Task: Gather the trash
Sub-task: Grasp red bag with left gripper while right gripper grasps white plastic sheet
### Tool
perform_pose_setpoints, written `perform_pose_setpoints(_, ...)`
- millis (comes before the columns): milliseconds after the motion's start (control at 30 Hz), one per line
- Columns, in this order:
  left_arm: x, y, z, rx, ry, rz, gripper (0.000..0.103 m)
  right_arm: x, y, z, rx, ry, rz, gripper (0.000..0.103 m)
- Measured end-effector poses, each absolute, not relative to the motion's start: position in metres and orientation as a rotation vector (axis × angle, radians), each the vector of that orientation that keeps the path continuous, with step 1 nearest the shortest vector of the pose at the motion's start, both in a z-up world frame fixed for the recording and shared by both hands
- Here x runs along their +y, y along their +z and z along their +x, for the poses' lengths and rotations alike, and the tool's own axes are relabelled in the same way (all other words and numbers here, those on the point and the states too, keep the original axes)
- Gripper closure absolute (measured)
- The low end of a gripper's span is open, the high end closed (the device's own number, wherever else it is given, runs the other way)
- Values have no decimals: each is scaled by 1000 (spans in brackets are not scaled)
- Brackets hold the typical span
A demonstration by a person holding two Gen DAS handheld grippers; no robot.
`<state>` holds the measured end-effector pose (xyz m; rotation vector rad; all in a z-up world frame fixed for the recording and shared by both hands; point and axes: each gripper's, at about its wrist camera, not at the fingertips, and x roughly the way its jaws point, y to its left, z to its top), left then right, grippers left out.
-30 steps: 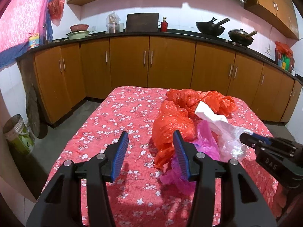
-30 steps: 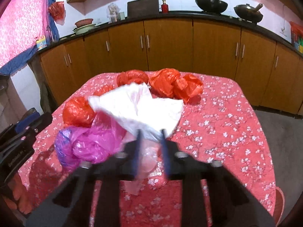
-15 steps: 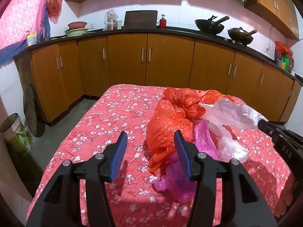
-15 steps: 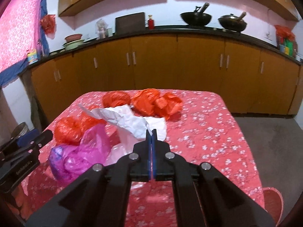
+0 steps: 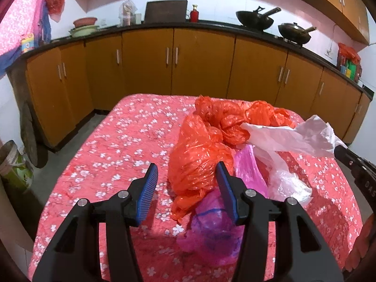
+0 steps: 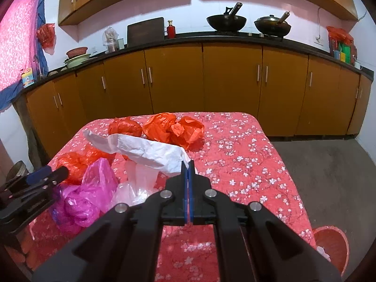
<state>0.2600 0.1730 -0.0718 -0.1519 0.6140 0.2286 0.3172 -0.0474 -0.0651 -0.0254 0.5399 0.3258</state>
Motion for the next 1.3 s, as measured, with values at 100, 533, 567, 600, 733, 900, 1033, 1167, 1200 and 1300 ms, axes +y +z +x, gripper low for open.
perform_pose_setpoints(100,171,-73,264,626,209,-143,84,-47,-65,315,540,330,-29,100)
perform_pose_setpoints(533,184,-44,245,547,250,-150,96,-61,-47,307,501,315,-3,100)
perform_pose_setpoints(567,185,-42,244,541,249,-148,96,-63,-45,306,498,313,0,100)
perform_pose_setpoints(600,185,-39,243,535,251,-146,96,-65,-44,305,496,311,3,100)
perform_pose_setpoints(733,180,-27,238,504,250,-126,96,-70,-38,301,483,304,10,100)
perform_pose_setpoints(900,169,-15,233,476,235,-110,96,-81,-30,296,467,292,16,100)
perform_pose_setpoints(1033,158,-8,232,463,215,-97,96,-91,-25,292,455,282,23,100)
perform_pose_setpoints(1167,145,-4,232,456,191,-89,96,-103,-21,290,451,267,40,101)
perform_pose_setpoints(1200,142,-3,232,456,185,-89,96,-108,-20,289,449,261,44,101)
perform_pose_setpoints(1300,131,0,231,451,166,-78,96,-117,-19,287,445,246,51,101)
